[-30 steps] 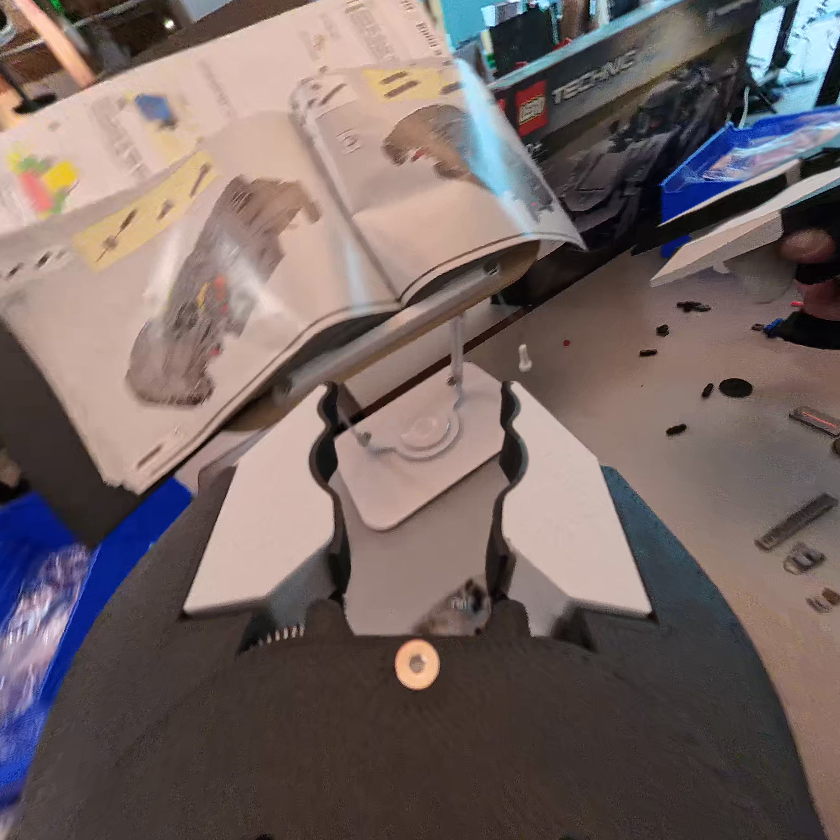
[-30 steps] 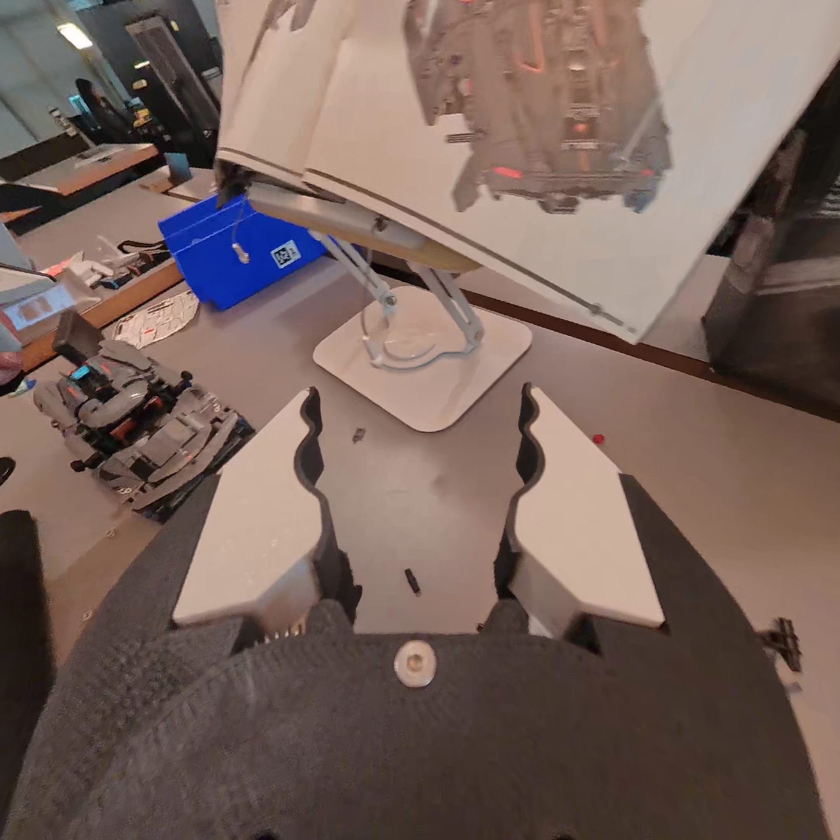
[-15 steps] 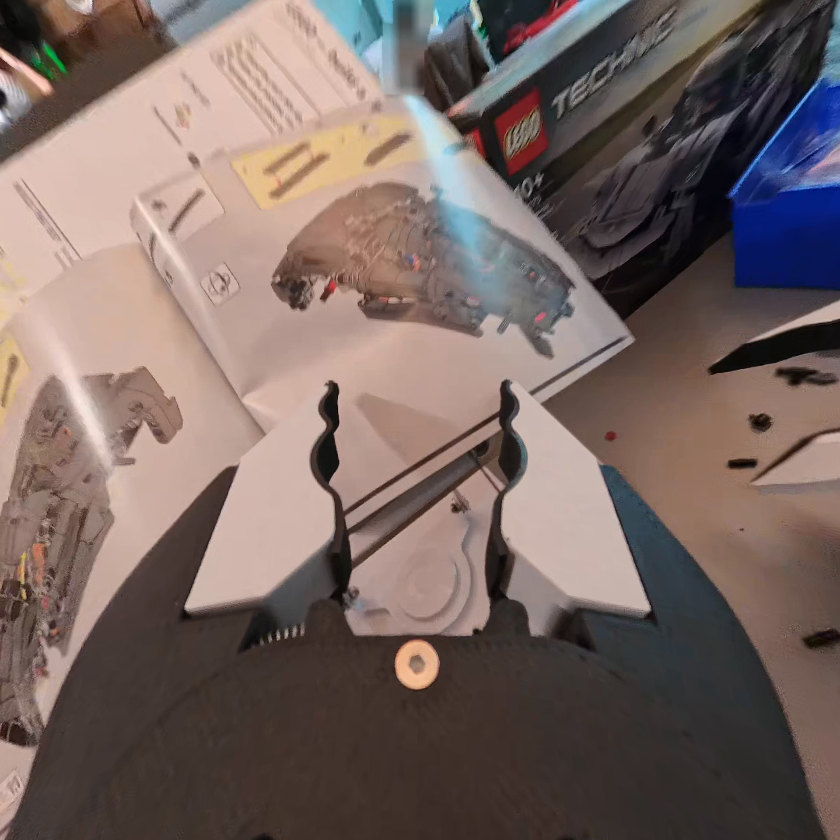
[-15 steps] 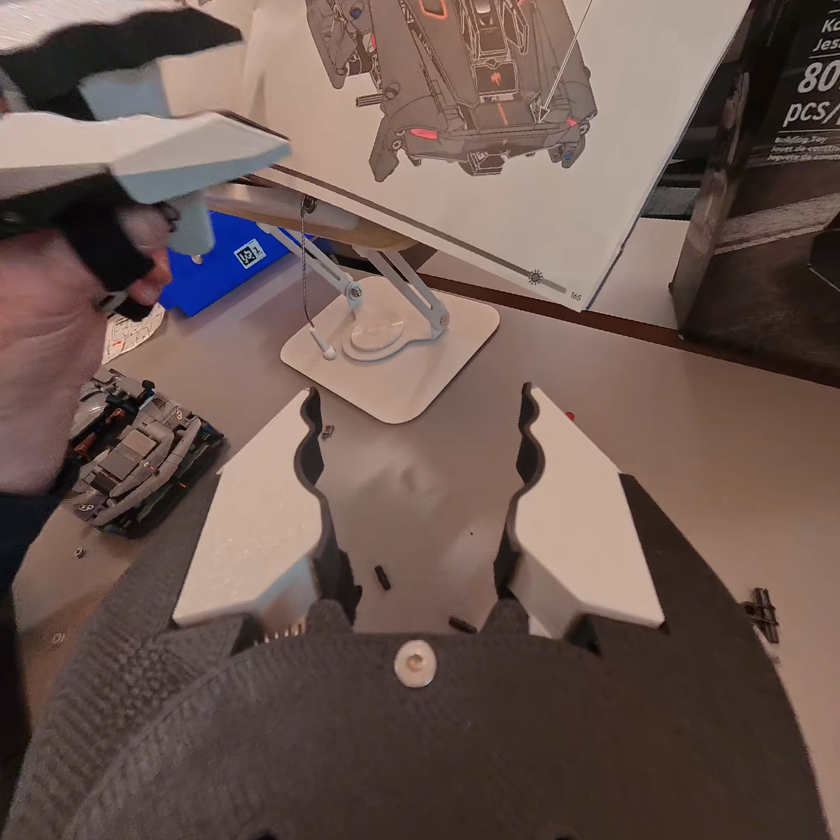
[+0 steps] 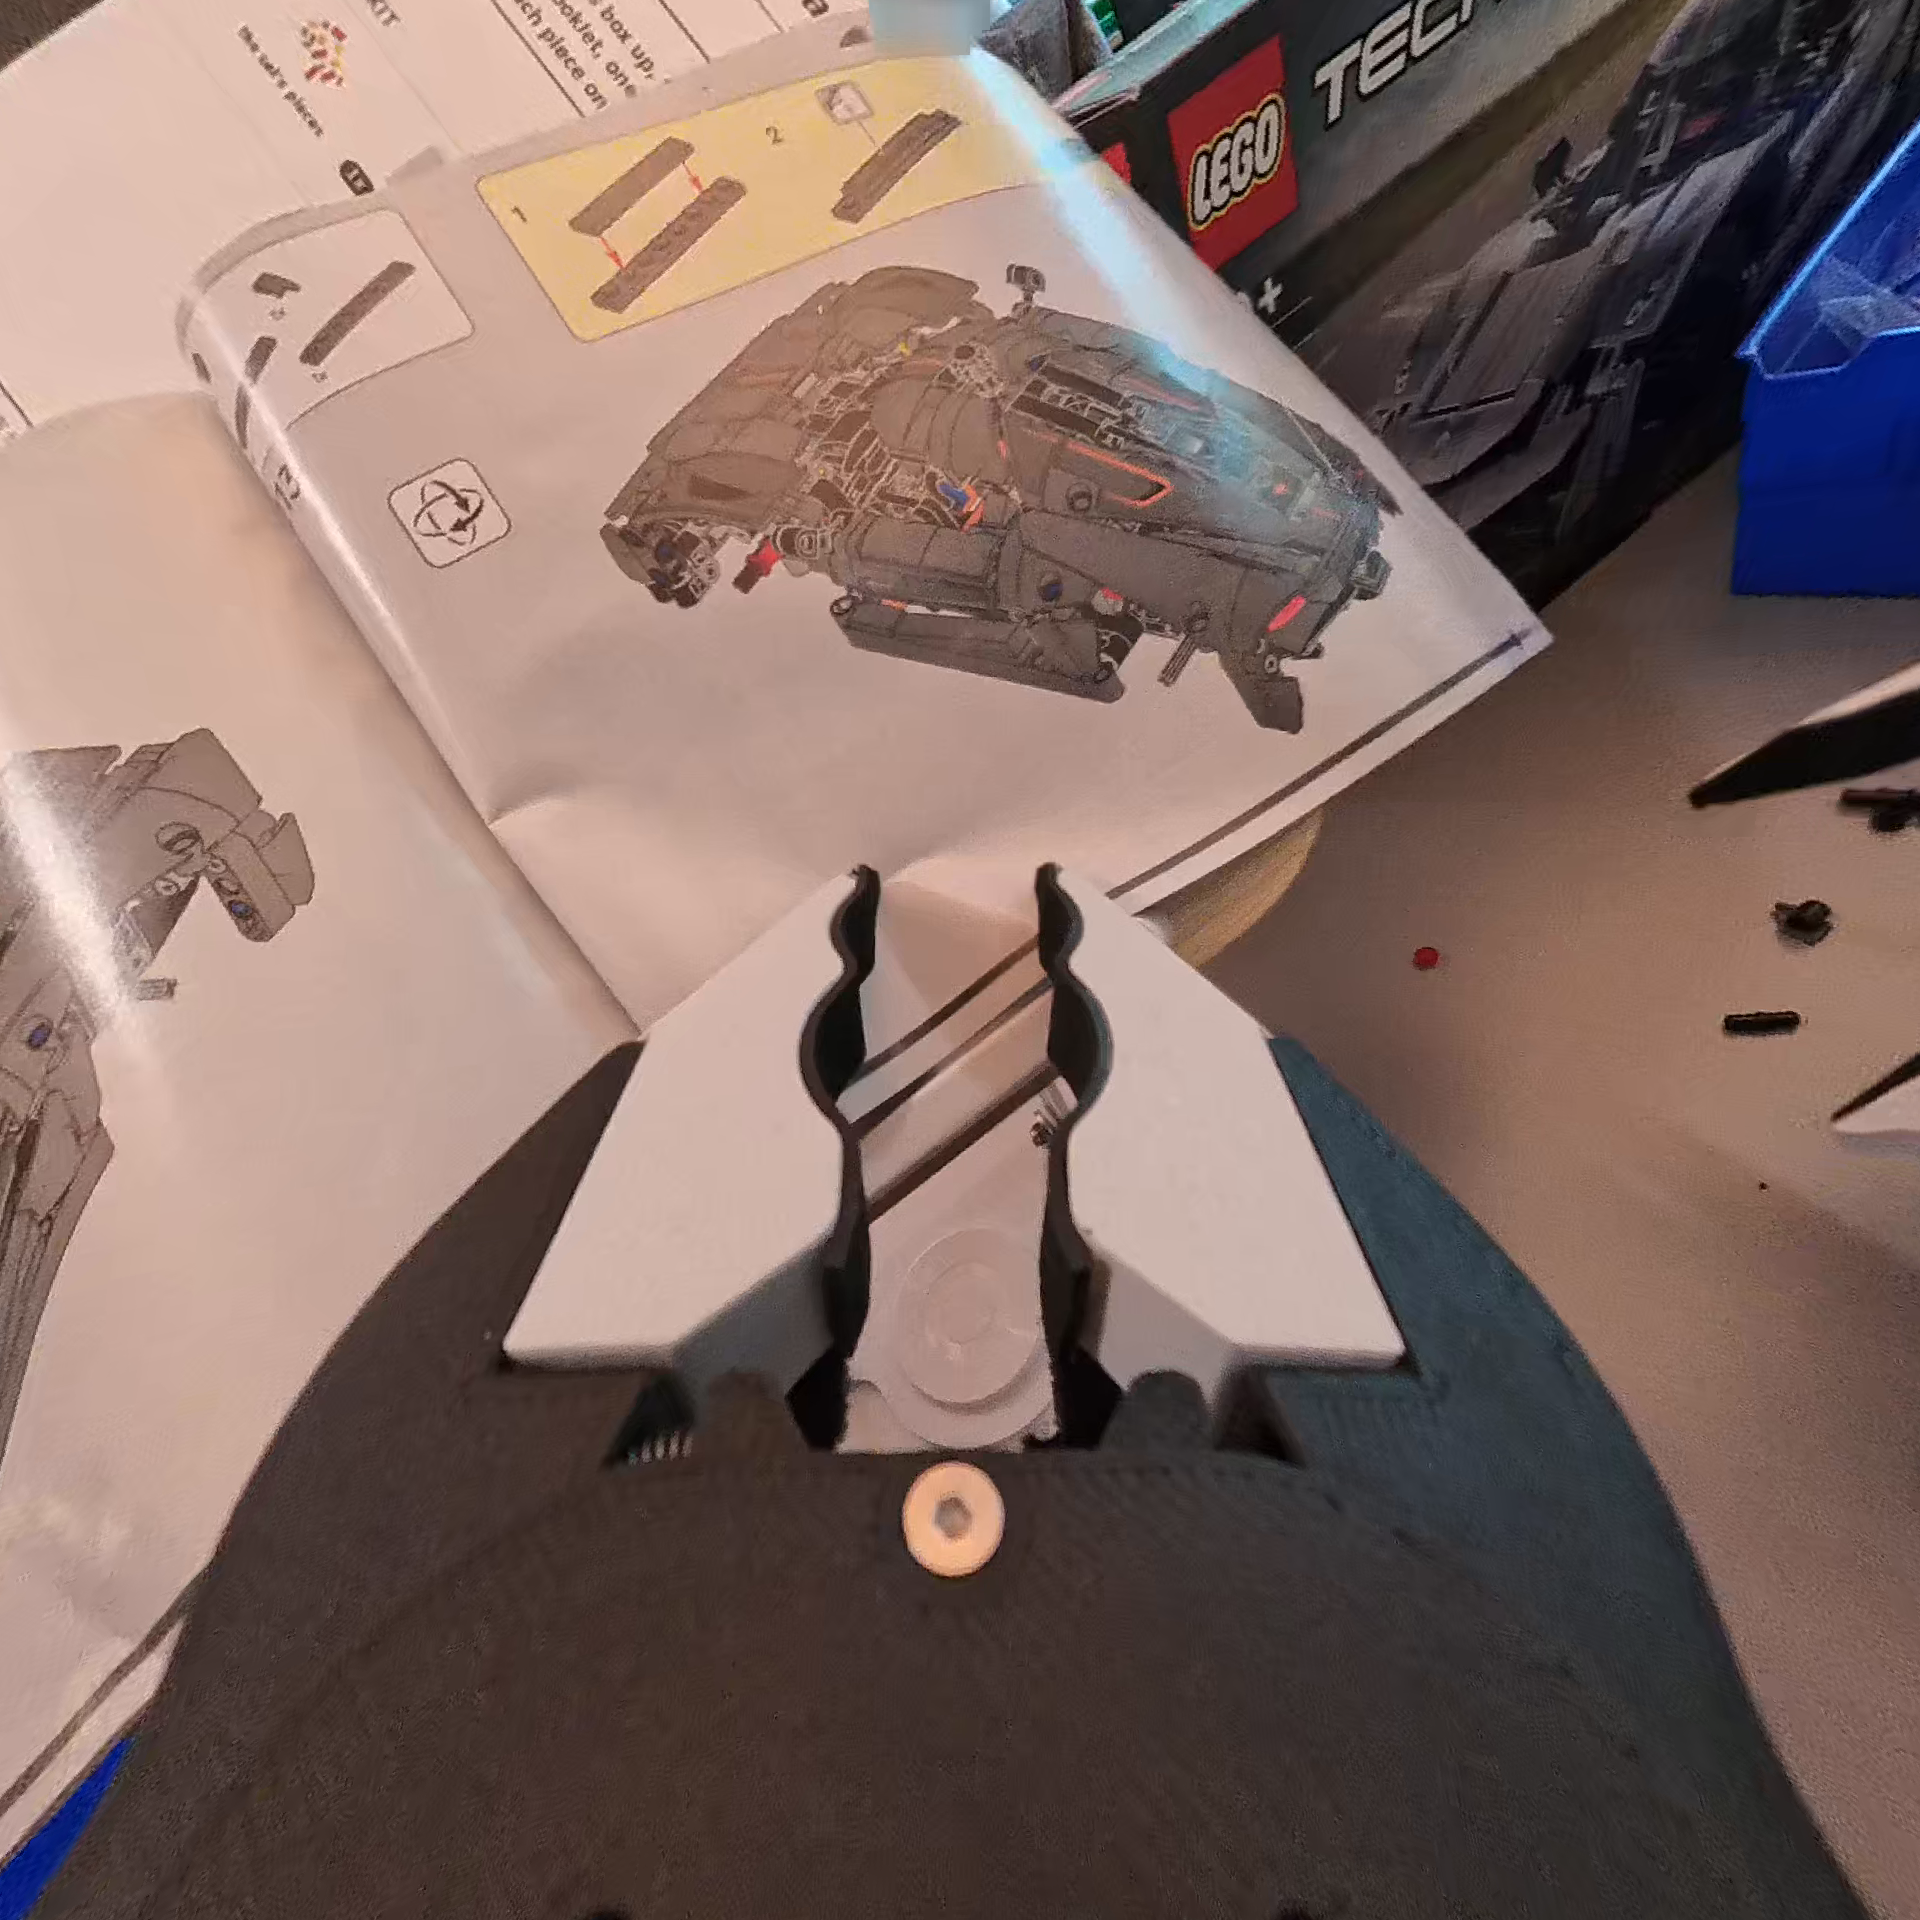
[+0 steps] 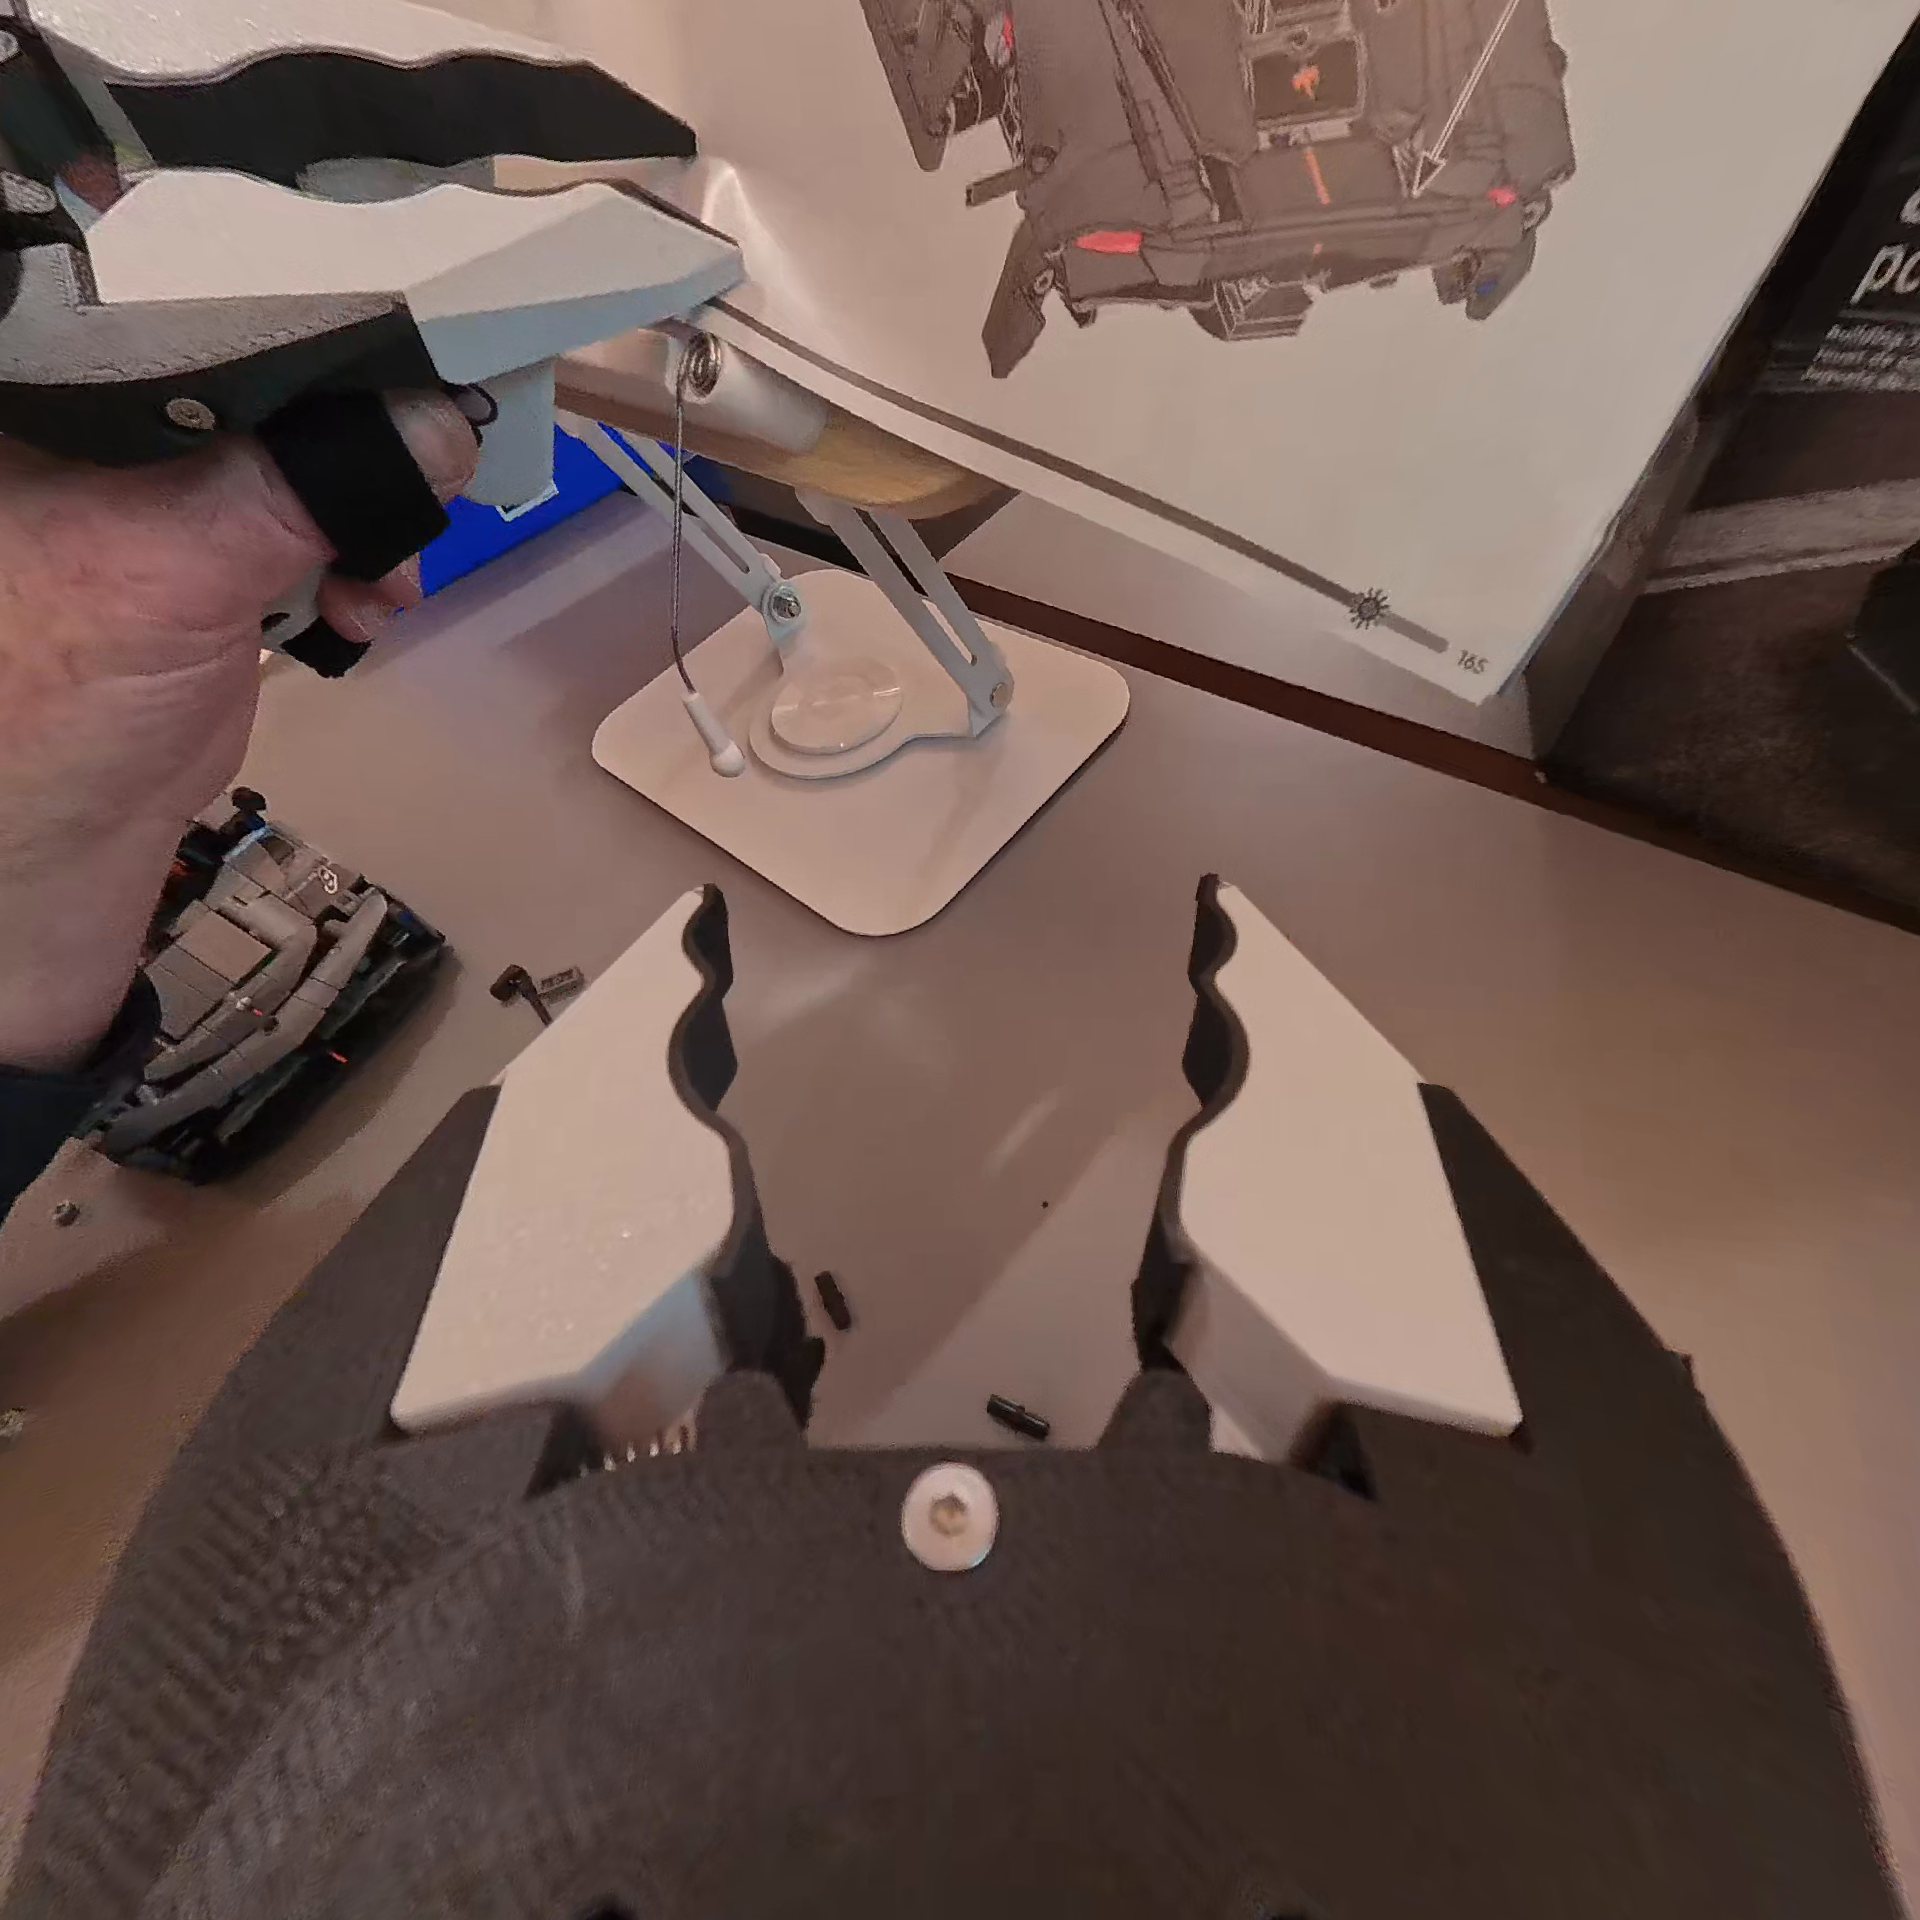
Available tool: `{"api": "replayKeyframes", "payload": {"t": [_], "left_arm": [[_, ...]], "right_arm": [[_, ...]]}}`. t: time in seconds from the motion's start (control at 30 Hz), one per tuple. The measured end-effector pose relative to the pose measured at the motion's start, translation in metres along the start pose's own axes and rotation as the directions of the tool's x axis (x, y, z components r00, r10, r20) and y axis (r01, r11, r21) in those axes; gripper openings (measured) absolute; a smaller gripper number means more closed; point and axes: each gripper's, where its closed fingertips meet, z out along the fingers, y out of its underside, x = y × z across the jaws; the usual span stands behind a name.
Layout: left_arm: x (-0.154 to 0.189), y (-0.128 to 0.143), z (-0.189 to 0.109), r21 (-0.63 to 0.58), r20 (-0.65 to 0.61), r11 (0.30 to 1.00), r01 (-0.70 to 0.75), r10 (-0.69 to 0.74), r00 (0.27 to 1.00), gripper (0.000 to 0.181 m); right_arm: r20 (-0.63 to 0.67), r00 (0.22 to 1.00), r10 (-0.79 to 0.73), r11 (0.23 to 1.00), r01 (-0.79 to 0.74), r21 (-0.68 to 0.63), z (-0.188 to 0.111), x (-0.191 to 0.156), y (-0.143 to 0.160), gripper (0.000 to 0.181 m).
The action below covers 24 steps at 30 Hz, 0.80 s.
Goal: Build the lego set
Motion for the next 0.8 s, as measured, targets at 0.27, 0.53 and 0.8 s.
{"api": "replayKeyframes", "payload": {"t": [0.27, 0.53, 0.8], "left_arm": [[0.012, 0.003, 0.003, -0.015, -0.099, 0.999, 0.039, -0.04, 0.994, 0.044], [0.011, -0.001, -0.005, 0.002, -0.178, 0.995, 0.104, -0.102, 0.979, 0.045], [-0.007, -0.008, -0.02, 0.027, -0.181, 0.988, 0.15, -0.142, 0.973, 0.047]], "right_arm": [[0.034, 0.997, -0.065, 0.997, 0.064, 0.037, -0.016, -0.007, -0.011, 0.086], [0.327, 0.924, -0.199, 0.97, 0.234, -0.07, -0.038, -0.051, 0.016, 0.049], [0.696, 0.69, -0.202, 0.687, 0.605, -0.401, -0.06, -0.117, 0.134, 0.025]]}}
